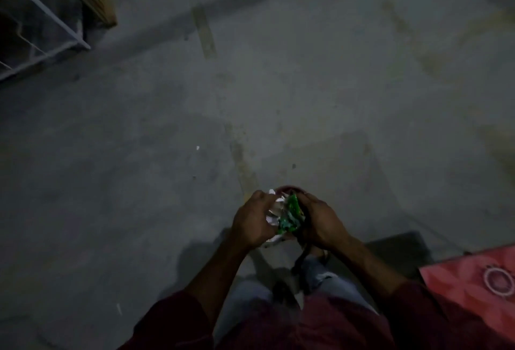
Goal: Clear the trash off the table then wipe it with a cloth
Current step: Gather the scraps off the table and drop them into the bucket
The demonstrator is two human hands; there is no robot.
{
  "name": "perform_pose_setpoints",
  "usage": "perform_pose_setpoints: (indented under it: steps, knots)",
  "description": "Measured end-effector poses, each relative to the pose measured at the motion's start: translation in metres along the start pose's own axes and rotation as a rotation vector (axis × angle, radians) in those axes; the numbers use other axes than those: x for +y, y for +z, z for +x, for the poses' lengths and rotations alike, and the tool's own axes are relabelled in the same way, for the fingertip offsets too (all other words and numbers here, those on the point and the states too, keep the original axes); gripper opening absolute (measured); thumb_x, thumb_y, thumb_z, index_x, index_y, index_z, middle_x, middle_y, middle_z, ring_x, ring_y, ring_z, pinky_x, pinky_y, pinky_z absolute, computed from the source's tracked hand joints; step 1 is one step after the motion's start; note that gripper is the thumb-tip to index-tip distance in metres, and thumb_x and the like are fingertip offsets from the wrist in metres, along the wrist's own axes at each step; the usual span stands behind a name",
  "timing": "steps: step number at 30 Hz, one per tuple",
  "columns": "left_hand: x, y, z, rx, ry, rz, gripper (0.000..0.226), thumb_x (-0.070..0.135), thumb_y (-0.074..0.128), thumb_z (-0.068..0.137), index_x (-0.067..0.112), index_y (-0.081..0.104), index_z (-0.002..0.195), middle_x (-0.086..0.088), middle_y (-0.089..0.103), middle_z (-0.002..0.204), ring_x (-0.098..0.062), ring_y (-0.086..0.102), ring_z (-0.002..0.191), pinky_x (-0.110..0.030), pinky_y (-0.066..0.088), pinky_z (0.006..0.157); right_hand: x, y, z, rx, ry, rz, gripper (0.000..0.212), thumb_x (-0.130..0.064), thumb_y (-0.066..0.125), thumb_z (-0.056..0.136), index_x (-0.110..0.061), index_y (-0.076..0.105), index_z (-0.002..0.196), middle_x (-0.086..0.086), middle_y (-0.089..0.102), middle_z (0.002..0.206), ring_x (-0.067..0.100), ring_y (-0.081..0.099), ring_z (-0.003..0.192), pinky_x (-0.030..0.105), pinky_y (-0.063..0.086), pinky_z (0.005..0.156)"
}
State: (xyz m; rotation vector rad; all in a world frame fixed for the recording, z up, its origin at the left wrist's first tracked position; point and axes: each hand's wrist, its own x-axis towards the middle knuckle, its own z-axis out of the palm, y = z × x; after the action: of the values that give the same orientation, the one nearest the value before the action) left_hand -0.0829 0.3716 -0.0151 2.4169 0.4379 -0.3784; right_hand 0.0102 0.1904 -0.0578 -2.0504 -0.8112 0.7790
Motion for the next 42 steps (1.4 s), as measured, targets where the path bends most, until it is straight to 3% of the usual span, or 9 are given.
perform_pose_setpoints:
  steps: [9,17,21,24,27,34,37,39,42]
  knots:
    - [-0.110,0.094,0.118,-0.121,-0.095,-0.187,0.072,0.009,0.091,0.067,0.005,0.063,0.133,-0.024,0.057,0.136,-0.035,0.057,0.125,-0.012,0.031,0.095,0.129,0.064,0.100,-0.091,0.158,-0.020,0.078,-0.028,0.088,0.070,-0.007,0.059,0.139,0.019,0.066,0.133,0.037,0.064,0.119,0.022,0.042,0.097]
    - [-0.257,0.233,0.217,-0.271,-0.110,-0.295,0.081,0.055,0.080,0.057,0.013,0.067,0.125,-0.014,0.067,0.130,-0.033,0.065,0.119,-0.047,0.054,0.099,0.279,0.172,0.156,-0.066,0.307,0.036,0.075,-0.030,0.080,0.068,-0.009,0.059,0.137,0.014,0.067,0.132,0.032,0.064,0.119,0.023,0.046,0.098]
    - [-0.311,0.280,0.249,-0.334,-0.132,-0.240,0.078,0.047,0.080,0.057,0.004,0.066,0.121,-0.016,0.066,0.125,-0.024,0.063,0.113,-0.027,0.051,0.085,0.326,0.213,0.173,-0.040,0.330,0.081,0.077,-0.038,0.077,0.071,0.001,0.057,0.135,0.018,0.067,0.130,0.030,0.063,0.117,0.003,0.037,0.096]
    - [-0.332,0.304,0.266,-0.333,-0.139,-0.232,0.069,0.050,0.079,0.061,0.014,0.064,0.117,-0.012,0.065,0.127,-0.024,0.062,0.117,-0.038,0.053,0.091,0.352,0.239,0.179,0.010,0.380,0.084,0.085,-0.047,0.073,0.073,0.003,0.053,0.139,0.020,0.063,0.134,0.036,0.061,0.123,0.029,0.049,0.104]
    - [-0.343,0.325,0.275,-0.299,-0.154,-0.228,0.101,0.078,0.080,0.053,0.026,0.053,0.137,-0.004,0.056,0.144,-0.024,0.055,0.131,-0.043,0.051,0.104,0.368,0.257,0.183,0.032,0.466,-0.006,0.096,-0.051,0.074,0.071,-0.007,0.041,0.151,0.022,0.052,0.144,0.042,0.051,0.131,0.051,0.049,0.105]
    - [-0.345,0.343,0.277,-0.300,-0.026,-0.196,0.112,0.066,0.080,0.064,-0.001,0.046,0.147,-0.022,0.047,0.150,-0.037,0.044,0.141,-0.028,0.030,0.120,0.376,0.269,0.183,-0.019,0.513,-0.079,0.106,-0.070,0.066,0.075,-0.014,0.030,0.158,0.021,0.034,0.158,0.042,0.037,0.144,0.050,0.038,0.117]
    - [-0.351,0.350,0.273,-0.351,0.019,-0.090,0.111,0.068,0.077,0.071,0.009,0.036,0.156,-0.021,0.029,0.163,-0.034,0.029,0.151,-0.015,0.012,0.116,0.384,0.275,0.184,-0.119,0.481,-0.163,0.094,-0.068,0.053,0.083,-0.015,0.031,0.158,0.026,0.026,0.160,0.048,0.034,0.144,0.051,0.037,0.117]
    - [-0.360,0.363,0.269,-0.376,0.082,-0.037,0.106,0.075,0.062,0.080,0.012,0.030,0.159,-0.023,0.019,0.166,-0.035,0.030,0.152,-0.031,0.028,0.122,0.394,0.284,0.187,-0.203,0.466,-0.224,0.079,-0.054,0.054,0.092,-0.013,0.034,0.157,0.029,0.024,0.161,0.052,0.034,0.142,0.054,0.037,0.114]
    - [-0.382,0.390,0.267,-0.407,0.123,0.052,0.094,0.069,0.051,0.087,0.011,0.033,0.158,-0.027,0.024,0.164,-0.040,0.050,0.138,-0.044,0.054,0.101,0.421,0.310,0.190,-0.262,0.404,-0.297,0.061,-0.040,0.050,0.097,0.000,0.050,0.143,0.034,0.045,0.147,0.056,0.045,0.131,0.061,0.041,0.107]
